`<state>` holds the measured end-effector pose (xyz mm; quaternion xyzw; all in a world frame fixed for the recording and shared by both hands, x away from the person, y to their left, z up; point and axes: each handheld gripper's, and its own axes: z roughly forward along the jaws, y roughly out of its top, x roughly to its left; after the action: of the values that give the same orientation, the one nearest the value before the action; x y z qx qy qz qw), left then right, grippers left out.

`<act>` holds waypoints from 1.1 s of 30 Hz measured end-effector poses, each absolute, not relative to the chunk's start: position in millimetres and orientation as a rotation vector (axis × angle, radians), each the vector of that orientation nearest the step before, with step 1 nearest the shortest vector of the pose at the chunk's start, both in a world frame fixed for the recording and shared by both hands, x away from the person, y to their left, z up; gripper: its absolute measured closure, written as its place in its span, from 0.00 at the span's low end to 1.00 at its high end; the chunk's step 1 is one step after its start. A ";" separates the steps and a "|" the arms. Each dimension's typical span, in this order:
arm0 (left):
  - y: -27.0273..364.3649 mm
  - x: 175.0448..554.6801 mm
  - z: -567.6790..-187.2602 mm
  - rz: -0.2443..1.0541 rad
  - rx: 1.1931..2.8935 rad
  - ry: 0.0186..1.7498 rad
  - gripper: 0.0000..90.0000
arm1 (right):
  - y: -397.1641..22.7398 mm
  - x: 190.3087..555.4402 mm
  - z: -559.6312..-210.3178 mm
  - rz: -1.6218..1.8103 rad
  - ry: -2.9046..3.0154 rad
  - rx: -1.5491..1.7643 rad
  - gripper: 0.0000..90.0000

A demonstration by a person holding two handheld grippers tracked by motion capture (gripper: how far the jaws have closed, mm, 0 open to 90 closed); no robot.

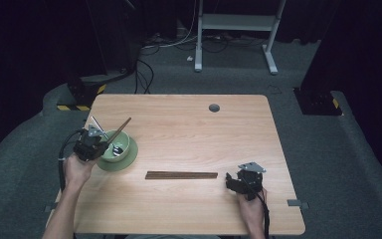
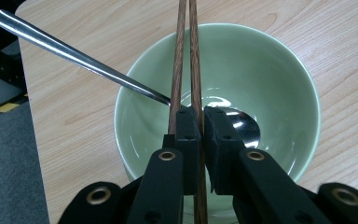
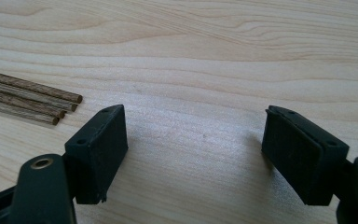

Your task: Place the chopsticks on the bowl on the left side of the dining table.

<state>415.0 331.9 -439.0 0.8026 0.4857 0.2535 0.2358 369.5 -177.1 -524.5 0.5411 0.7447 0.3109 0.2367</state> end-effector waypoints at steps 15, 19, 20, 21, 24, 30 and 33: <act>338.9 393.6 -430.8 0.725 2.105 1.348 0.72 | -177.1 369.5 -524.5 0.852 2.042 1.483 0.24; 342.2 387.9 -430.6 0.756 2.085 1.384 0.62 | -177.1 369.5 -524.5 0.852 2.042 1.484 0.24; 343.4 386.7 -430.6 0.760 2.083 1.388 0.60 | -177.1 369.5 -524.5 0.852 2.042 1.483 0.24; 344.2 385.4 -430.8 0.762 2.080 1.395 0.58 | -177.1 369.5 -524.5 0.852 2.042 1.483 0.24; 346.3 381.3 -433.0 0.761 2.078 1.415 0.54 | -177.1 369.5 -524.5 0.852 2.042 1.483 0.24; 350.7 370.7 -436.1 0.770 2.069 1.434 0.49 | -177.3 369.6 -524.5 0.852 2.044 1.478 0.24; 350.6 367.5 -437.4 0.771 2.071 1.437 0.48 | -177.0 369.4 -524.5 0.852 2.042 1.484 0.24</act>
<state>367.5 350.6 -437.4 0.7607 0.5279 0.2833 0.2499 369.4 -177.0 -524.5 0.5412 0.7446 0.3109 0.2366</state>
